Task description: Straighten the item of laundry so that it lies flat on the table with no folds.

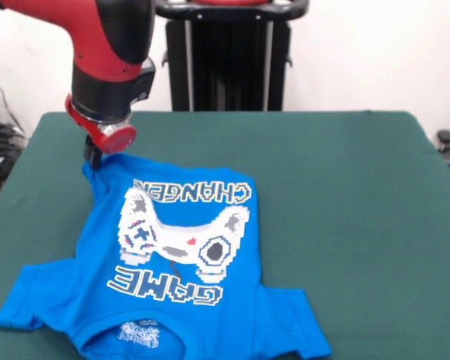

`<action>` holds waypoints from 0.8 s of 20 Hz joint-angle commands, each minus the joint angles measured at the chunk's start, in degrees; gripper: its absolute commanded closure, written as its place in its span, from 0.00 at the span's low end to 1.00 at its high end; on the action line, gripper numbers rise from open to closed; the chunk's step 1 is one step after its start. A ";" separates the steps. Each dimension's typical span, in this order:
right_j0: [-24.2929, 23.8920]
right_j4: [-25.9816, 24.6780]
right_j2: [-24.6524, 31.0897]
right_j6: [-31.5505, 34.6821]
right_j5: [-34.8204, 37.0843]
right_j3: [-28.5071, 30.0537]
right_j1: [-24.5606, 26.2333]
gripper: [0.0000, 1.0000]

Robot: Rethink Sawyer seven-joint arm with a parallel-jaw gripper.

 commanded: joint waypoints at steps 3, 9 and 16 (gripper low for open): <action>5.95 4.65 -3.58 12.34 4.36 1.40 6.11 1.00; 7.51 7.13 -5.43 12.58 3.38 2.29 6.13 1.00; 8.02 7.65 -6.50 8.87 0.49 2.02 6.43 0.00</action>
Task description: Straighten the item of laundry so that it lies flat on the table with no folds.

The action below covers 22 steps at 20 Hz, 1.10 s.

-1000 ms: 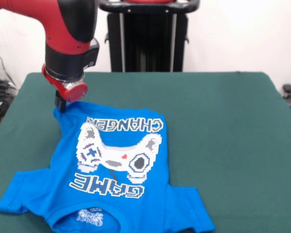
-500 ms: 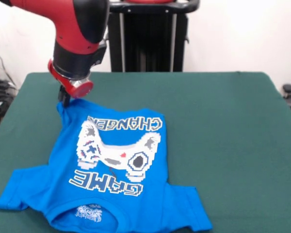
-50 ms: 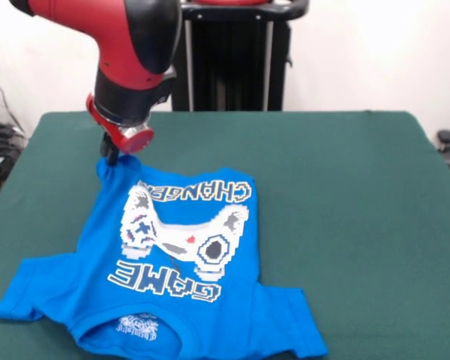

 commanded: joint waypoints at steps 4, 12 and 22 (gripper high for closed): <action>1.93 3.69 0.29 8.02 1.76 2.35 1.97 0.00; 2.01 4.42 1.13 7.35 -1.46 3.54 -2.48 0.00; 2.00 7.80 5.00 5.02 -0.71 0.78 -5.09 0.00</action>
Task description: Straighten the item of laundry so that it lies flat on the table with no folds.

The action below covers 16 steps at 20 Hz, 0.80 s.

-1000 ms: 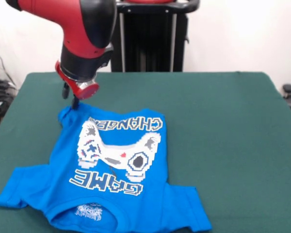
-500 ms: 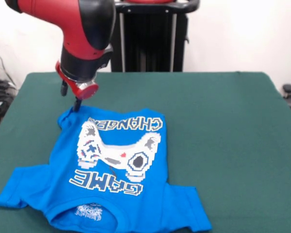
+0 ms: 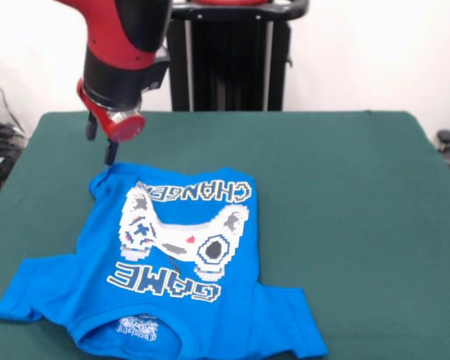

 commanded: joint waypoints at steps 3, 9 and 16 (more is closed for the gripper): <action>2.10 5.38 6.23 4.89 -1.05 -0.75 -0.75 0.00; -0.50 7.27 11.94 2.01 -7.84 -1.37 -0.23 0.00; -1.25 9.11 15.86 1.59 -11.55 -5.03 2.76 0.00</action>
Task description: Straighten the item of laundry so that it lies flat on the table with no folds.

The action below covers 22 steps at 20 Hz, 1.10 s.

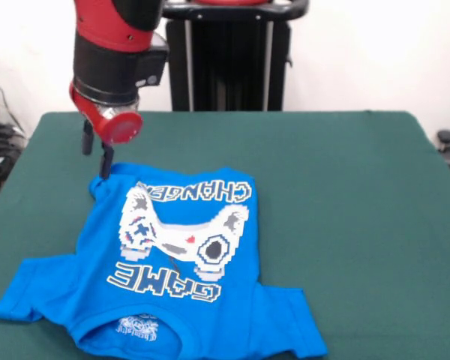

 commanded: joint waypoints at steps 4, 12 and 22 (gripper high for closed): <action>1.45 4.09 12.22 1.40 -6.23 -8.59 7.91 0.00; 4.67 2.97 10.09 1.97 -5.28 -14.07 9.31 0.00; 8.31 3.27 8.83 2.18 -1.45 -17.51 9.42 0.00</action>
